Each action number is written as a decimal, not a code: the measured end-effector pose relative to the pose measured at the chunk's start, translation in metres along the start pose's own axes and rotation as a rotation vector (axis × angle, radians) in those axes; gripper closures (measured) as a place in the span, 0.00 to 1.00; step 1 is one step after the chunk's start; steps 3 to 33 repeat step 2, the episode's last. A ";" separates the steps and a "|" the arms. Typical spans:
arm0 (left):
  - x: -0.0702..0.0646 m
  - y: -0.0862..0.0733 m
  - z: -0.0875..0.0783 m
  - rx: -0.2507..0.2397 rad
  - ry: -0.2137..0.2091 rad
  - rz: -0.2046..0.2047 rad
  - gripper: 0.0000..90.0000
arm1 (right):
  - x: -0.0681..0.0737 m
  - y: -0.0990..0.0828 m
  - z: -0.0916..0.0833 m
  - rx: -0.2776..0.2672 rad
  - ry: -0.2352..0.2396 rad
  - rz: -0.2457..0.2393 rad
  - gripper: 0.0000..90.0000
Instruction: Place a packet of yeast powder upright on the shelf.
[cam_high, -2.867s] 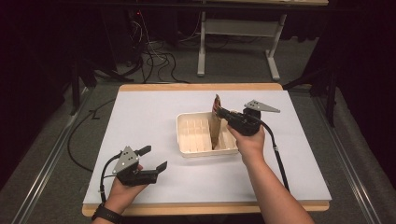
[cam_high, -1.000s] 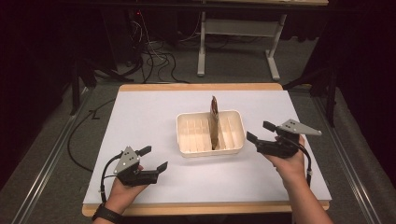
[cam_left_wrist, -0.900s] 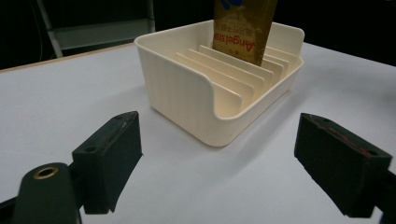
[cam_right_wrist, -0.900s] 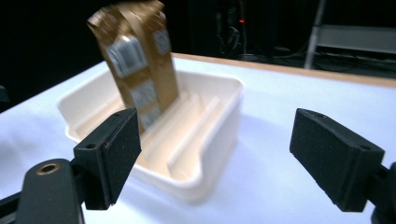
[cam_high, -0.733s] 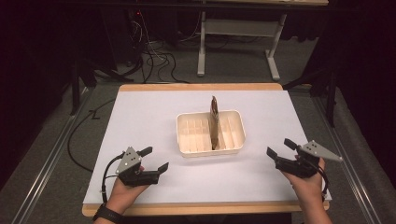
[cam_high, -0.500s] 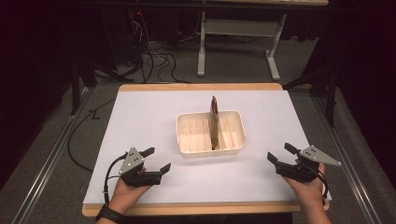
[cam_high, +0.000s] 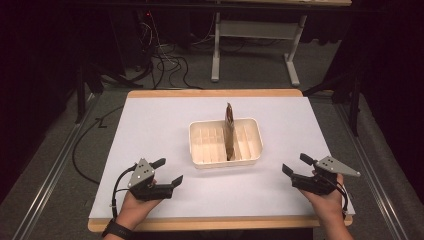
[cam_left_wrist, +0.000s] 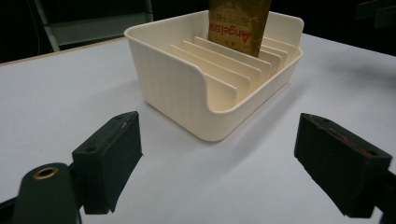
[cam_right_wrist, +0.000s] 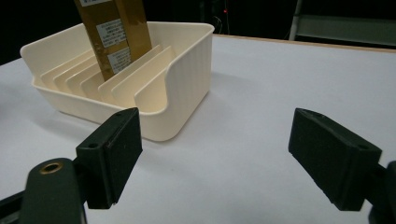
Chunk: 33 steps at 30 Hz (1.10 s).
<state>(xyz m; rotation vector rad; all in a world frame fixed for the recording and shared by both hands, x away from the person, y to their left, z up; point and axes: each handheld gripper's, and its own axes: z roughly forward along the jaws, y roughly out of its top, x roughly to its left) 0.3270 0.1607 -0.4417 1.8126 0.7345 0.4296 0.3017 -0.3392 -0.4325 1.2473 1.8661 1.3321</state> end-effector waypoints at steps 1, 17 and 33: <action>0.000 0.000 0.000 0.000 -0.001 0.001 0.17 | 0.000 0.000 0.000 0.001 -0.002 0.004 0.20; 0.000 0.000 0.000 0.000 -0.001 0.002 0.17 | 0.000 0.000 0.000 0.002 -0.002 0.006 0.20; 0.000 0.000 0.000 0.000 -0.001 0.002 0.17 | 0.000 0.000 0.000 0.002 -0.002 0.006 0.20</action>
